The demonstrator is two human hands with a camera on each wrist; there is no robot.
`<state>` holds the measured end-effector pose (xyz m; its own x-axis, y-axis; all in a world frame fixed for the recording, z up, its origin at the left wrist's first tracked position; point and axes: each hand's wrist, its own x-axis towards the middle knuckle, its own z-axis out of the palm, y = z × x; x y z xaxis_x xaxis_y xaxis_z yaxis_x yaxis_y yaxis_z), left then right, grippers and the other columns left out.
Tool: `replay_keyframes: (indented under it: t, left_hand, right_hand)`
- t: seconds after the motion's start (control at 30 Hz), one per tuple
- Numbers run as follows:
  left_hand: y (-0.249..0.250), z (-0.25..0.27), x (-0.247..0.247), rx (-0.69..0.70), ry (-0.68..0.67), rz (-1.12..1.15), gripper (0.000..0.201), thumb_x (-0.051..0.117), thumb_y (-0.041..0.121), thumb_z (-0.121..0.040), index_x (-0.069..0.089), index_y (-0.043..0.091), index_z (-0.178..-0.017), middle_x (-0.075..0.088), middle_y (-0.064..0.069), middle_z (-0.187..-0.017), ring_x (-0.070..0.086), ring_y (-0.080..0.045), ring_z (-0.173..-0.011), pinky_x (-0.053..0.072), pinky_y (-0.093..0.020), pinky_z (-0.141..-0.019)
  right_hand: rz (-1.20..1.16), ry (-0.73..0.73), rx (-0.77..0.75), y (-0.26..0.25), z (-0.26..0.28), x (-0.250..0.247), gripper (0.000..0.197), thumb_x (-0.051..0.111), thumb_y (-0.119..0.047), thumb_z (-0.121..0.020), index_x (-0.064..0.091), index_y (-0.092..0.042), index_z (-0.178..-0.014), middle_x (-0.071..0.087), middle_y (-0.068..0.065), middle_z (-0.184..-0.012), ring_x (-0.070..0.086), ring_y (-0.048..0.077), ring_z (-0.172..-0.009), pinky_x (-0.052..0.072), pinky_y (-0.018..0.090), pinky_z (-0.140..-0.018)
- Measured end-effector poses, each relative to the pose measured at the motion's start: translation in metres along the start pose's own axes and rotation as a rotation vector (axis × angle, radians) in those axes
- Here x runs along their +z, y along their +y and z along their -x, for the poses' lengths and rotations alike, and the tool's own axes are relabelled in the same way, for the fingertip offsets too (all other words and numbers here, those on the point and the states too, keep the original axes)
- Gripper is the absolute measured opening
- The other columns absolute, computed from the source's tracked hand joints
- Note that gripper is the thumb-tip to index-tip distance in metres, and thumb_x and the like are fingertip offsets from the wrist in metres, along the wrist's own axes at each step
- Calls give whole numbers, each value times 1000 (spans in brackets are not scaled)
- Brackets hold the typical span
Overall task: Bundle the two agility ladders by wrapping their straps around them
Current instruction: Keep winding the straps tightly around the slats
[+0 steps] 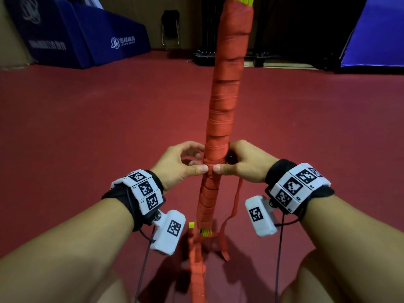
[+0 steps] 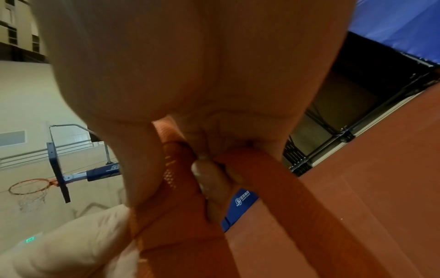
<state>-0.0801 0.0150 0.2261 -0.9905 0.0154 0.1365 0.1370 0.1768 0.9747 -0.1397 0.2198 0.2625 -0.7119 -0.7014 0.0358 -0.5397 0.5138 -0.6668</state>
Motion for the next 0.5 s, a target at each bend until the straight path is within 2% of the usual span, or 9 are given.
replay_keyframes:
  t: [0.07,0.13,0.17,0.27,0.33,0.4,0.5]
  left_hand:
    - [-2,-1,-1,20,-26,25,48,84,2,-76,63,21,-115,68,-3,-117,65,-12,-109,51,-25,-93]
    - [-3,-1,0,21,-82,109,61,86,15,-72,59,20,-126,69,-2,-125,63,-13,-119,51,-26,-98]
    - [-3,-1,0,7,-109,157,62,85,17,-72,59,20,-129,70,1,-123,64,-11,-117,52,-24,-94]
    - [1,1,1,-54,-146,232,48,72,13,-80,62,20,-126,73,5,-113,67,-9,-104,55,-22,-79]
    - [2,1,0,-71,-127,234,46,71,13,-77,63,20,-122,73,3,-106,68,-8,-95,55,-22,-72]
    - [4,1,1,-85,-101,237,47,72,13,-74,60,20,-119,72,0,-99,68,-8,-82,52,-21,-65]
    - [2,1,3,-107,-49,198,50,77,13,-70,56,21,-115,70,-3,-94,66,-14,-78,48,-26,-65]
  right_hand:
    - [-48,5,-35,-1,-1,-1,37,71,-46,-77,73,-22,-105,76,-3,-102,71,15,-97,55,45,-93]
    - [-99,4,-71,-1,0,0,35,71,-40,-82,73,-17,-108,76,-1,-104,72,17,-98,55,44,-94]
    - [-120,4,-83,-2,1,0,31,71,-35,-86,73,-15,-110,76,0,-105,71,17,-99,55,42,-95]
    - [-138,25,-98,-3,4,-1,19,70,-23,-93,74,-12,-108,76,2,-103,71,17,-96,56,37,-91]
    - [-107,44,-96,-2,3,1,20,72,-29,-92,75,-16,-106,77,2,-100,71,21,-94,56,42,-89]
    - [-35,77,-85,-1,0,2,28,72,-44,-86,76,-25,-106,76,1,-95,70,22,-88,56,46,-86]
    - [61,117,-46,-1,-1,3,23,73,-47,-85,77,-31,-101,73,-4,-81,60,12,-69,53,36,-73]
